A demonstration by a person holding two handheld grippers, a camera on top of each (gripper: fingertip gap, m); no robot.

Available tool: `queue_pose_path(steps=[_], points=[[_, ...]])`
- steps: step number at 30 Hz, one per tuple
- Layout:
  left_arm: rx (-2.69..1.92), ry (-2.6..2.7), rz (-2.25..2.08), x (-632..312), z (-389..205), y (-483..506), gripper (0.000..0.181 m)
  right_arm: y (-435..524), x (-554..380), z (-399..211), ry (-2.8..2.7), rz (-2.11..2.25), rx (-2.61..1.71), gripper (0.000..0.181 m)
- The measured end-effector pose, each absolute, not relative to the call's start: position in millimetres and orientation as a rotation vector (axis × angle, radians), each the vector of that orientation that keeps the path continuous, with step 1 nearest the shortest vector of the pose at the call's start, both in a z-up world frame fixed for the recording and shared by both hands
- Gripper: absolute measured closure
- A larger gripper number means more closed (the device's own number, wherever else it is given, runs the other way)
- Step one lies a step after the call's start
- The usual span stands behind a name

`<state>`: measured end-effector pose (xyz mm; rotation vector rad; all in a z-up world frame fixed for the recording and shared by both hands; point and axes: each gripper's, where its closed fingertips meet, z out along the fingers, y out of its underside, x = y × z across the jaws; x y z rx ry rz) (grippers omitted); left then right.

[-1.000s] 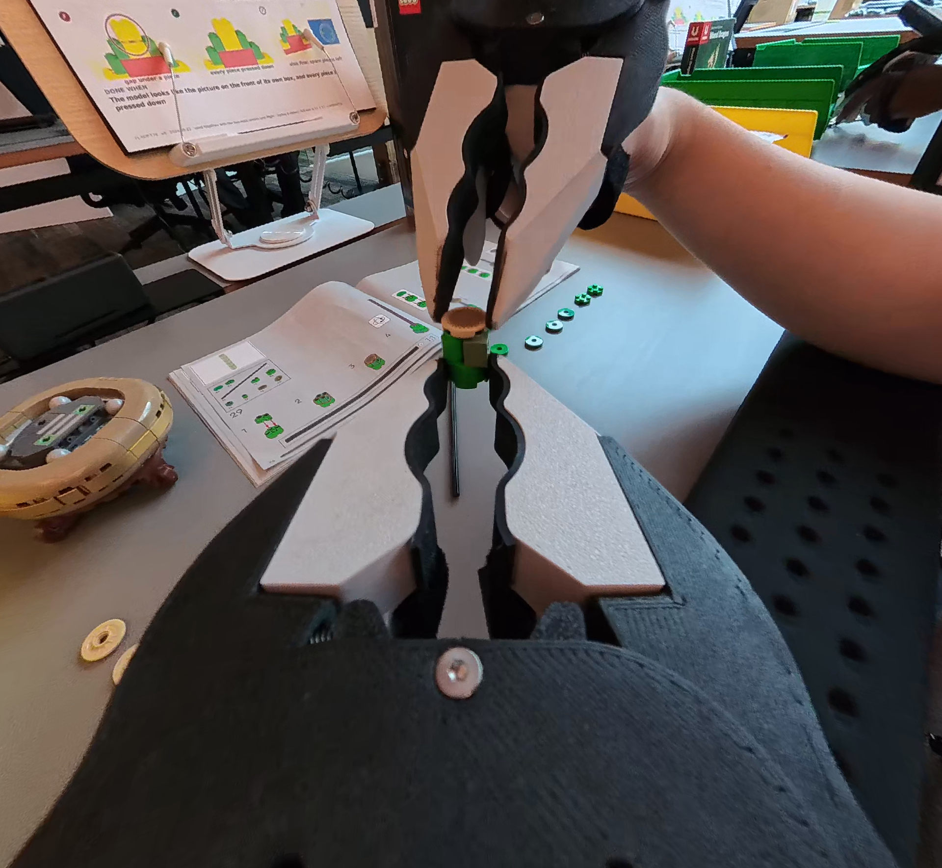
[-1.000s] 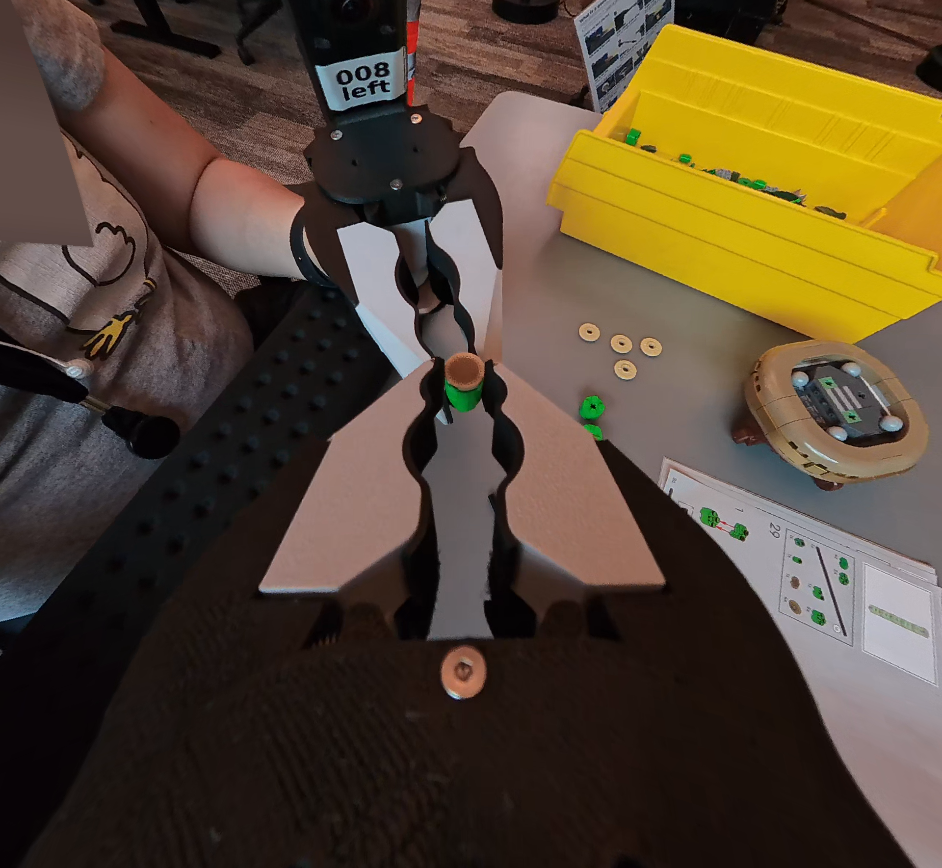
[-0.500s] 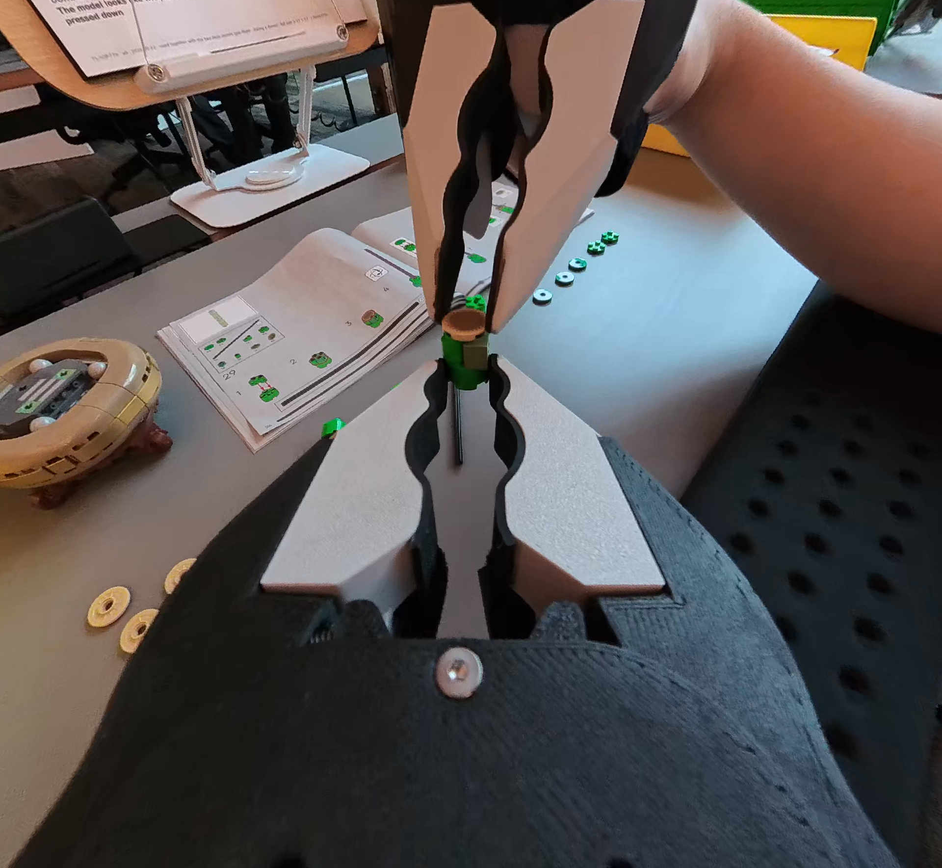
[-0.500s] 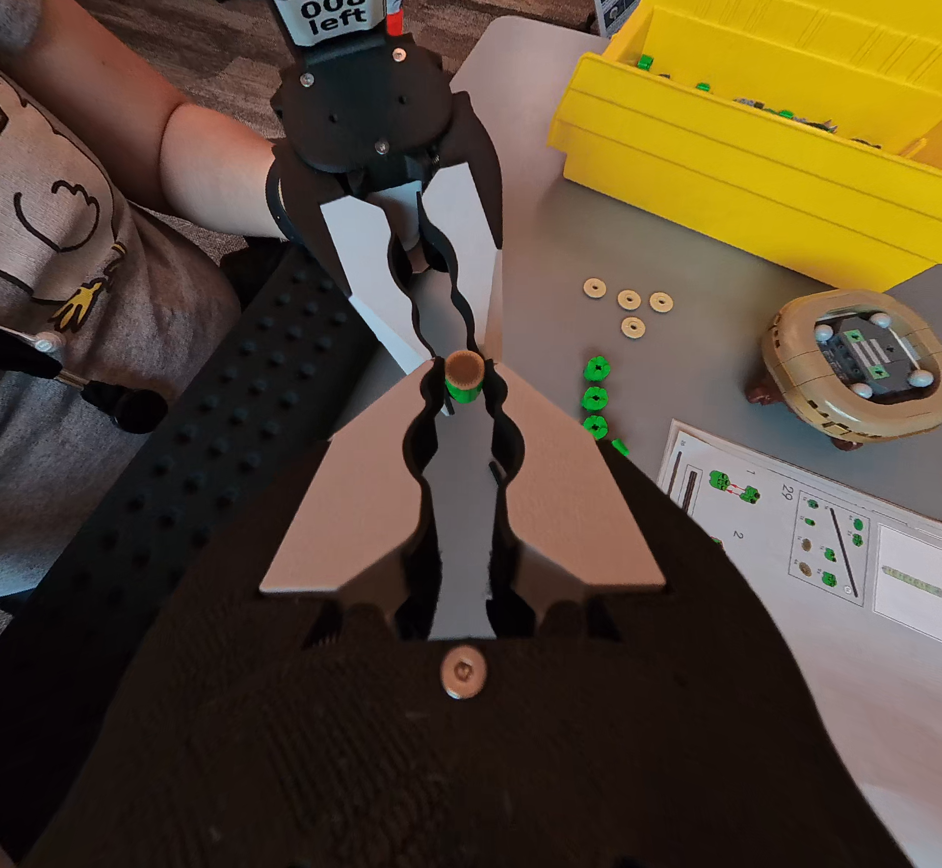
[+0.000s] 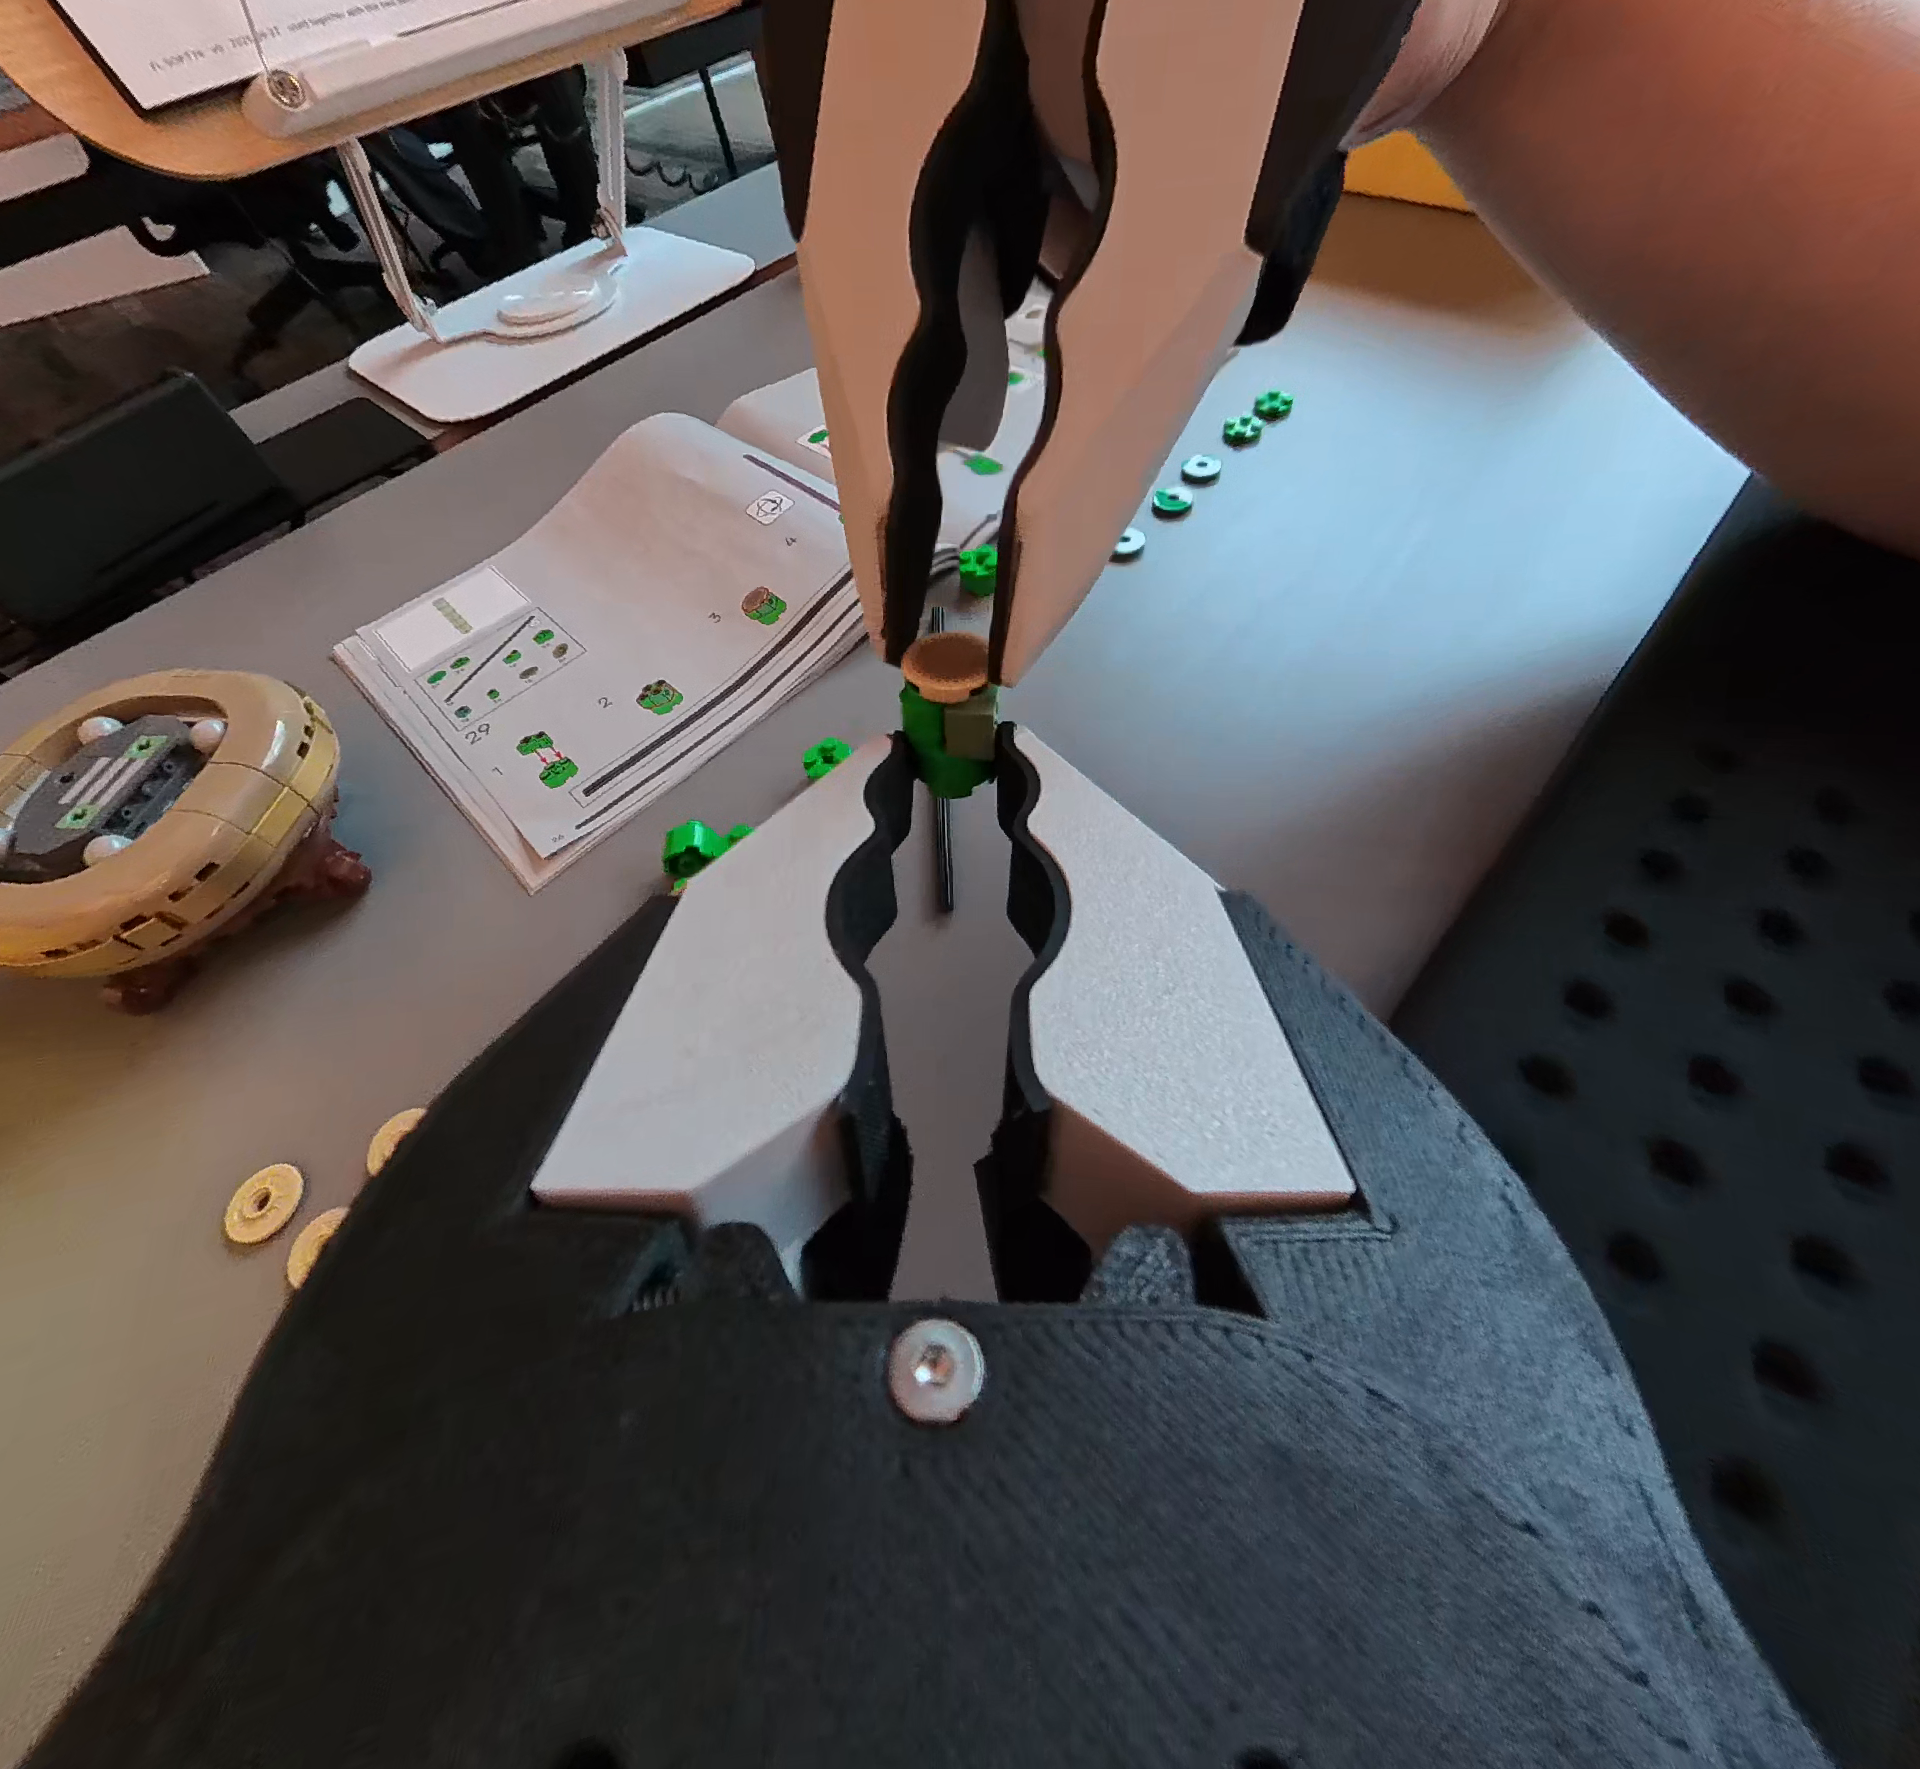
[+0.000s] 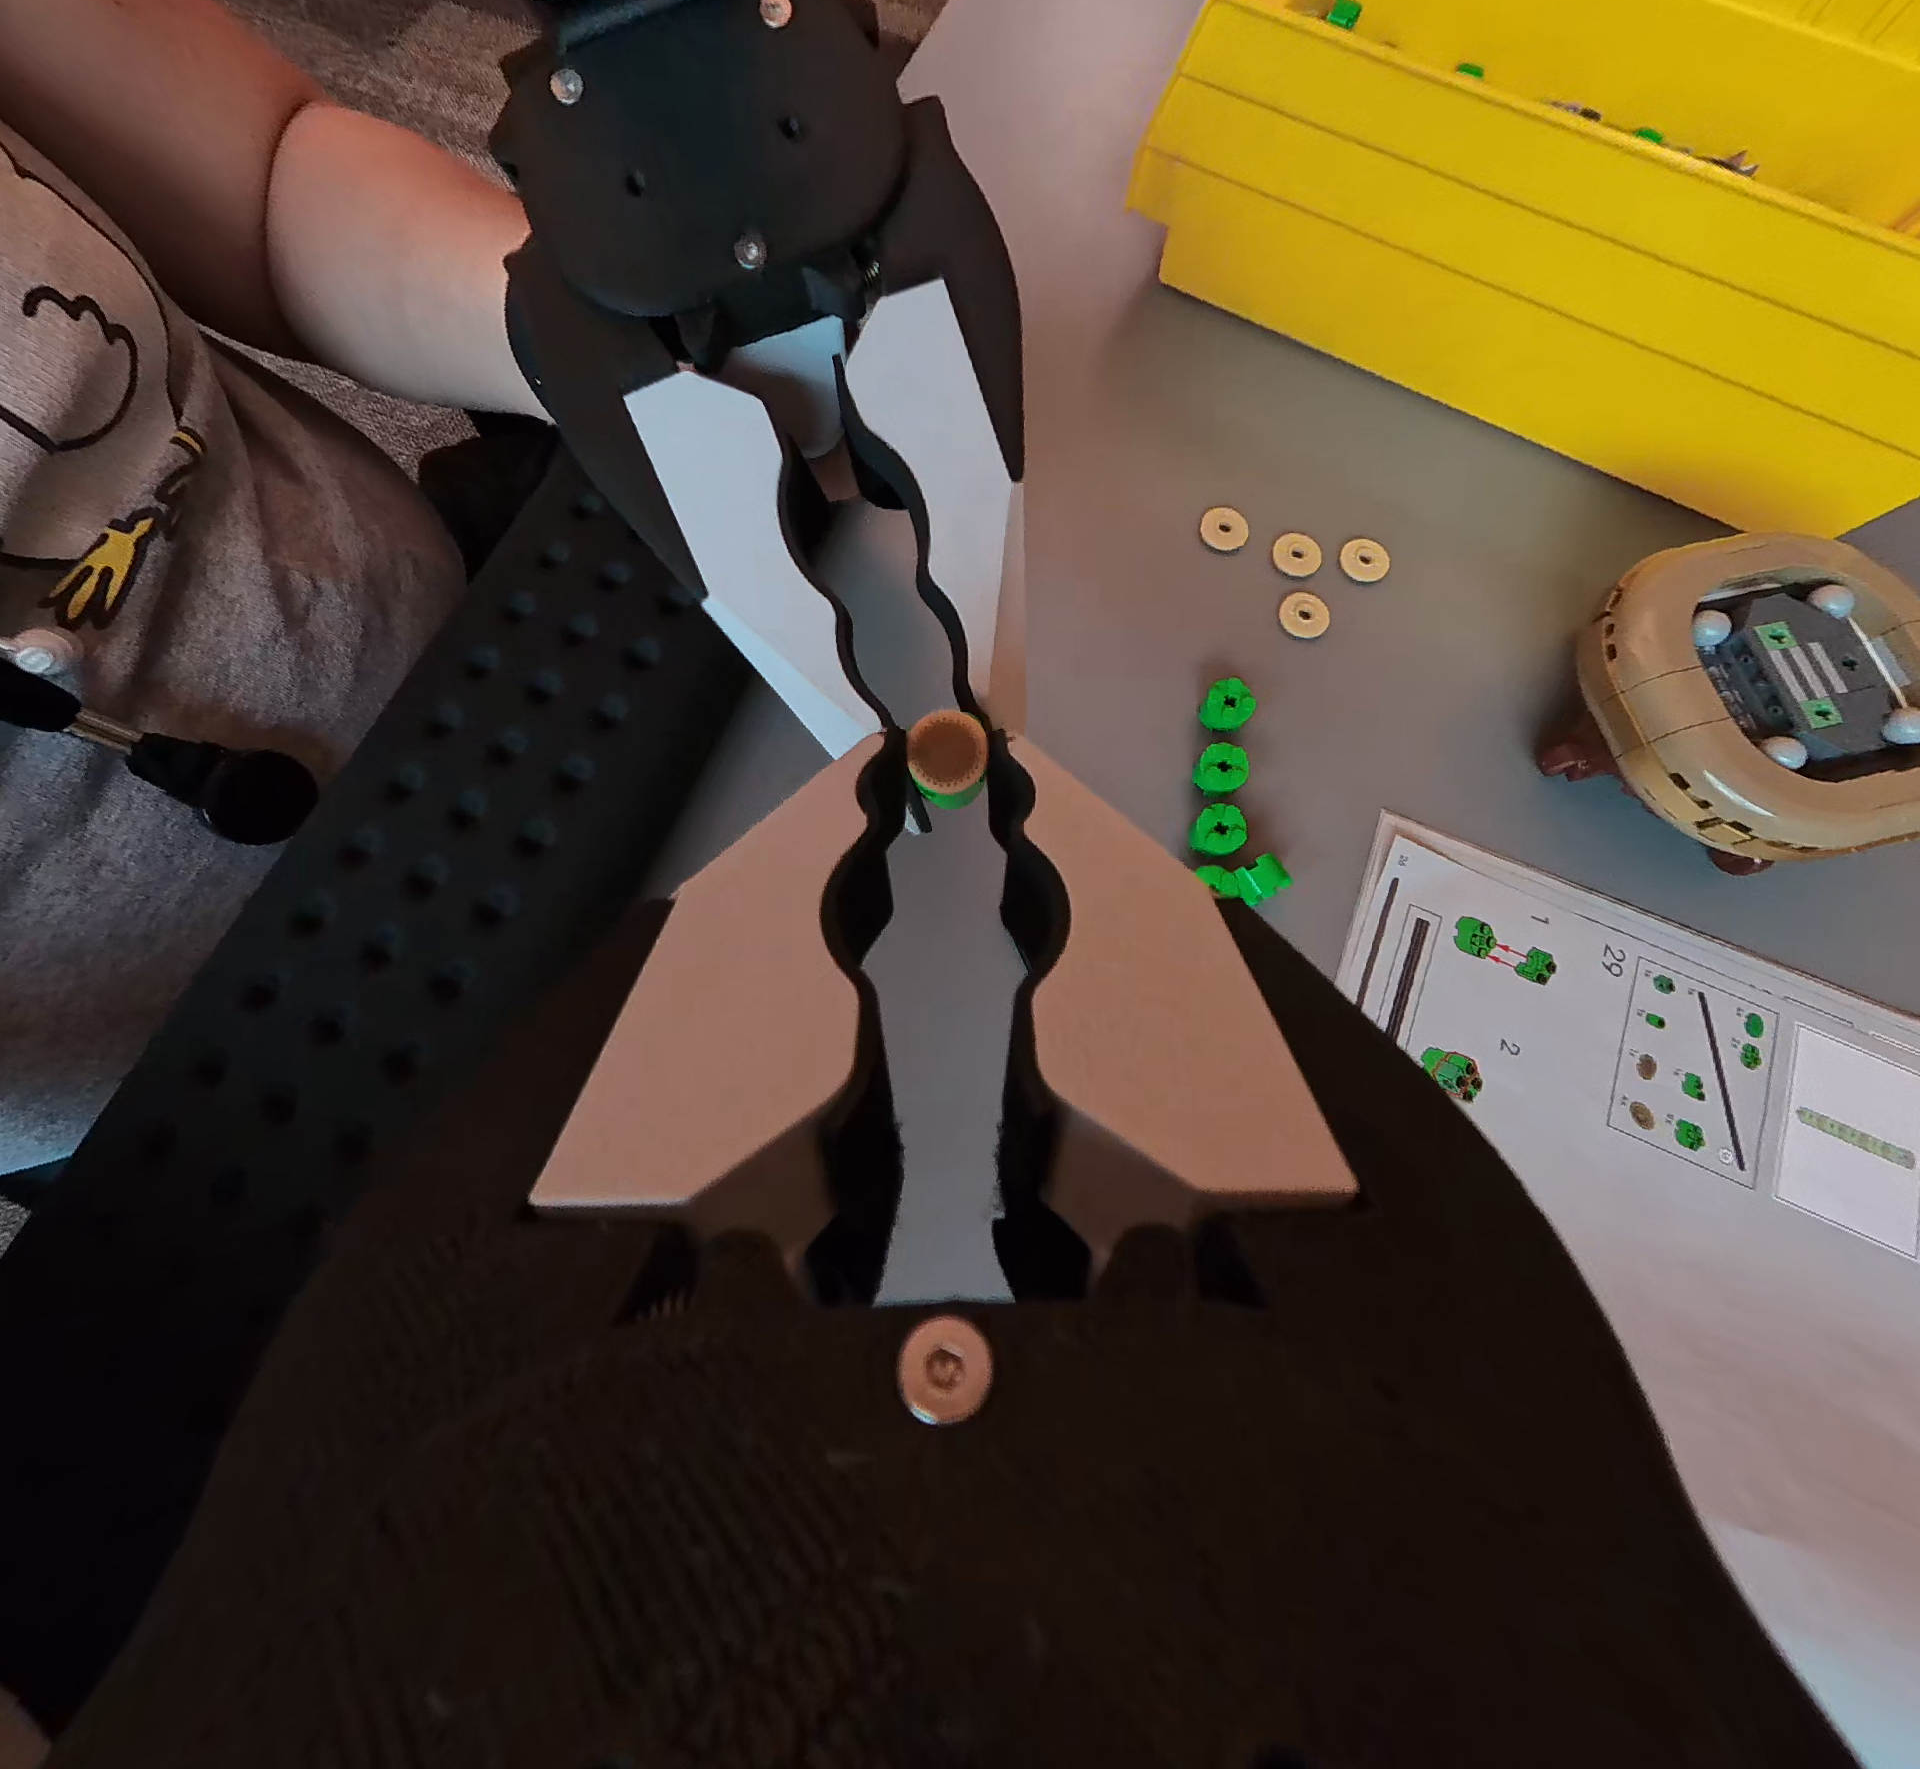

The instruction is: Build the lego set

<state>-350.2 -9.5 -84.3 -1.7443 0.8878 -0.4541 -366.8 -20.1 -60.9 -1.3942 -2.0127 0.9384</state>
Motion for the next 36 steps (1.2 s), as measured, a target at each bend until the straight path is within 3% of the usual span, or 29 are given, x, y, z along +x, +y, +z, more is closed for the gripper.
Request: queue_pose_path(steps=[1,36], points=[[-1.75,0.889,-0.448,-351,-85,-9,0.167,-20,-367,-62,-2.015,0.93,-1.393,0.167],[-1.685,0.869,-0.462,-350,-77,-8,0.167,-20,-369,-56,-2.005,0.933,-1.34,0.163]])
